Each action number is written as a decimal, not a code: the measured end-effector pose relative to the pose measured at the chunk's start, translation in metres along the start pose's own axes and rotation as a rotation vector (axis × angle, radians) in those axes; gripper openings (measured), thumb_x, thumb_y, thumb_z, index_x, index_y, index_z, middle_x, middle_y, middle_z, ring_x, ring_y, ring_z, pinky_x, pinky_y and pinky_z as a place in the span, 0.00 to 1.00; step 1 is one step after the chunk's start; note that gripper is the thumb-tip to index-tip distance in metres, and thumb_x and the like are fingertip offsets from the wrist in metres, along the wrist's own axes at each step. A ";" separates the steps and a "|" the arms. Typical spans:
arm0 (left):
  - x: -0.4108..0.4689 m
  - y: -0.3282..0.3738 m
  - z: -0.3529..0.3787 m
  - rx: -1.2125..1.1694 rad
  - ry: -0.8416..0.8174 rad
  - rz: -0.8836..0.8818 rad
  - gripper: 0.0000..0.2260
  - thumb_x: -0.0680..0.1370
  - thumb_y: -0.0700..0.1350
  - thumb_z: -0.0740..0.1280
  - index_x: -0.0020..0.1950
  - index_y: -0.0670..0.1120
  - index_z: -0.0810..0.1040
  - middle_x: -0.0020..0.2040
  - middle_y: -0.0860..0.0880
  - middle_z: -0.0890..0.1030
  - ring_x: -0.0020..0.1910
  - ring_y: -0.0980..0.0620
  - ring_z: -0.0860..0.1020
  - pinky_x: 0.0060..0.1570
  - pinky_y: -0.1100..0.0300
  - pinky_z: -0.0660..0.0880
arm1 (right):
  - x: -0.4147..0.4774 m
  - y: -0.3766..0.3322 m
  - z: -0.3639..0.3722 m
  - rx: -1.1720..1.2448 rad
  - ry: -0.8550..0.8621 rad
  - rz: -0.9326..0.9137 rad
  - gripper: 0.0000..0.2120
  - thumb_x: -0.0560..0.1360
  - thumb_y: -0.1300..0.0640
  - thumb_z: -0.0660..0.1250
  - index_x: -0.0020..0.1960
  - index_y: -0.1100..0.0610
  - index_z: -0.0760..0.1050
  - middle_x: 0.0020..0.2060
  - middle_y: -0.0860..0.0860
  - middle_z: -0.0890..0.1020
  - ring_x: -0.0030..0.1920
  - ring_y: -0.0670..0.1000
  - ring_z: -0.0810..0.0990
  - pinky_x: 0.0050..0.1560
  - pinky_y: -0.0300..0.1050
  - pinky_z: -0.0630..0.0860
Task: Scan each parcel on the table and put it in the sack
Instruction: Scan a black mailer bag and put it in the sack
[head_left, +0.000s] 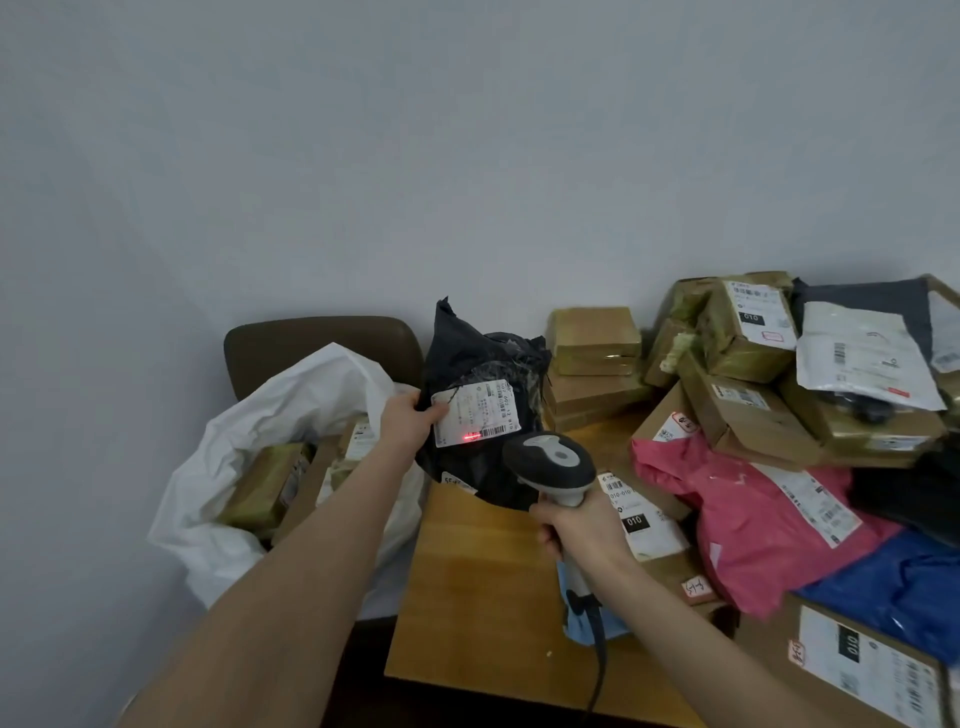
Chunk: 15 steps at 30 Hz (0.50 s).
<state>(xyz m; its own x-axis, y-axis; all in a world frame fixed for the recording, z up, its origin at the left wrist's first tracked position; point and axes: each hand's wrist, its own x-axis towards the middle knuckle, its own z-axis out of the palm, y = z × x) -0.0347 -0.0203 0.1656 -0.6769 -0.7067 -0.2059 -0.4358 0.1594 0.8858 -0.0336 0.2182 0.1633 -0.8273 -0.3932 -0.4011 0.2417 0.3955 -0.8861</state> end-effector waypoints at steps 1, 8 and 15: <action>0.000 0.000 0.000 0.001 0.004 -0.003 0.08 0.78 0.42 0.68 0.54 0.41 0.78 0.50 0.43 0.80 0.50 0.44 0.78 0.54 0.45 0.77 | -0.001 0.000 0.000 0.018 -0.007 0.006 0.10 0.70 0.64 0.69 0.31 0.59 0.75 0.23 0.51 0.78 0.22 0.48 0.74 0.28 0.40 0.70; -0.002 0.004 0.003 0.000 0.034 -0.018 0.03 0.77 0.43 0.68 0.48 0.44 0.76 0.49 0.43 0.81 0.51 0.42 0.80 0.53 0.44 0.78 | -0.001 -0.002 -0.006 0.048 -0.025 0.027 0.10 0.70 0.64 0.69 0.31 0.59 0.75 0.23 0.52 0.78 0.24 0.49 0.74 0.30 0.43 0.71; -0.007 0.008 0.006 -0.001 0.058 -0.018 0.03 0.77 0.43 0.68 0.47 0.44 0.77 0.48 0.43 0.81 0.49 0.43 0.80 0.53 0.45 0.78 | -0.005 -0.003 -0.009 0.129 -0.048 0.039 0.08 0.69 0.63 0.69 0.32 0.59 0.75 0.25 0.53 0.77 0.26 0.51 0.73 0.32 0.46 0.71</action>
<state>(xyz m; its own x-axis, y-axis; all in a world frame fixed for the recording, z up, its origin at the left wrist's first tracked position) -0.0374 -0.0103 0.1721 -0.6335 -0.7481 -0.1977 -0.4469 0.1452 0.8827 -0.0344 0.2263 0.1704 -0.7916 -0.4202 -0.4436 0.3389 0.3021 -0.8910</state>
